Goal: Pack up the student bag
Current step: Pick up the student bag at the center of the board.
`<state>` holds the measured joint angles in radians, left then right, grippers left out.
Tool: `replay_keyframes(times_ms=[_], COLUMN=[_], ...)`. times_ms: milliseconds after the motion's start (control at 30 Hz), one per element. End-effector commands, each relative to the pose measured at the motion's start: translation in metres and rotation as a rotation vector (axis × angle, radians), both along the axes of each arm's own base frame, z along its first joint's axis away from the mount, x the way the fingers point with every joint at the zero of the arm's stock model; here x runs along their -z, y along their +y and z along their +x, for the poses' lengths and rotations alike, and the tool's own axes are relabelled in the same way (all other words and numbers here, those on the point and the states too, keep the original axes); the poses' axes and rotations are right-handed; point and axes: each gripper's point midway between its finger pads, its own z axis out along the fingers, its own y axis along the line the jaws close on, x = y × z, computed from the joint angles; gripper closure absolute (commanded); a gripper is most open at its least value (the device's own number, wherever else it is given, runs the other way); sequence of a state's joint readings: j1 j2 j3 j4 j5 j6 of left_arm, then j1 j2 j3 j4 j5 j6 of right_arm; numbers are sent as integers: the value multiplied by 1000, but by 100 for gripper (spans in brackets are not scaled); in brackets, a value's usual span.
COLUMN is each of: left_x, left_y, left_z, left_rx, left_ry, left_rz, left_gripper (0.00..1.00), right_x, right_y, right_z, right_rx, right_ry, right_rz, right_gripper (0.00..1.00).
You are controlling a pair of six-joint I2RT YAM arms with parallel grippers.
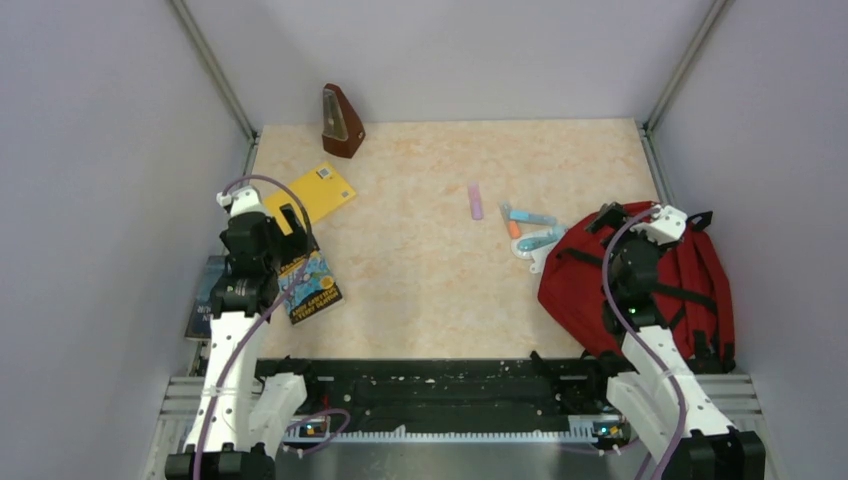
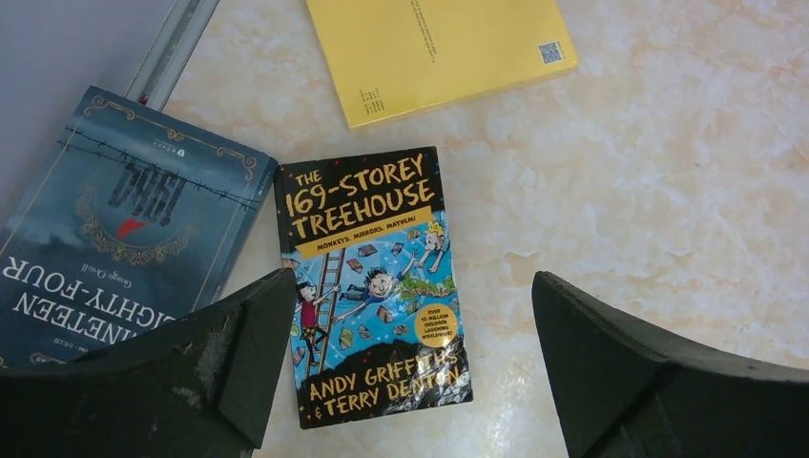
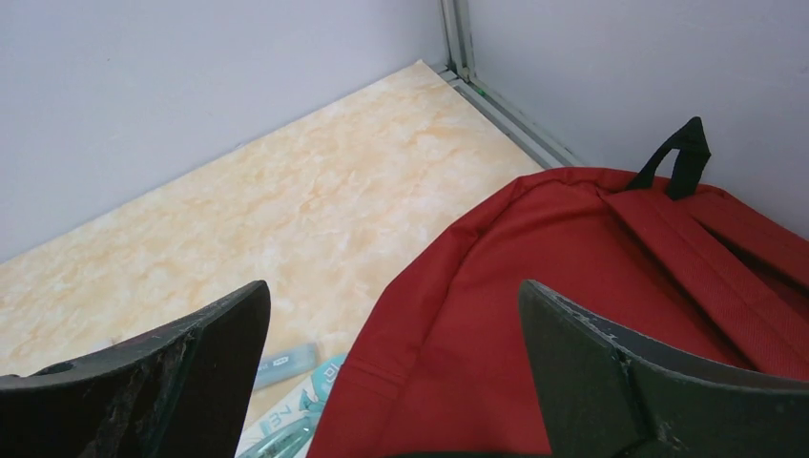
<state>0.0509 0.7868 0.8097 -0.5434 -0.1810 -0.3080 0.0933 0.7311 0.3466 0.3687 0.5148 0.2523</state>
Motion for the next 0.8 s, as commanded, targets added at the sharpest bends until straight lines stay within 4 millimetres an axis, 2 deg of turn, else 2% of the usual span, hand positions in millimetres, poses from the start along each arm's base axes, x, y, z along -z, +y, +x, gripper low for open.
replay_keyframes(times_ms=[0,333,400,467,533,633,700,767], left_x=[-25,-22,-23,-23,-24,-23,-22,-20], left_y=[2,8,10,10,9,6,3,-3], left_z=[5,5,3,2,2,2,3,5], left_rx=[-6,-37,-46,-46,-43,-29,-9,20], left_ry=[-62,-53,-54,-58,-62,-61,-58,-50], left_rz=[3,22,25,27,26,19,8,-6], left_gripper=[2,2,2,2,2,2,2,2], right_x=[0,5,5,13,7,3,8,13], right_y=[-7,-7,-13,-16,-6,7,1,-14], right_z=[-5,-4,-7,-14,-10,0,5,6], right_rx=[33,41,95,139,53,-28,10,117], right_ry=[-14,13,1,33,39,36,99,168], right_rz=[4,20,92,160,84,77,67,63], right_gripper=[1,1,1,1,1,1,1,1])
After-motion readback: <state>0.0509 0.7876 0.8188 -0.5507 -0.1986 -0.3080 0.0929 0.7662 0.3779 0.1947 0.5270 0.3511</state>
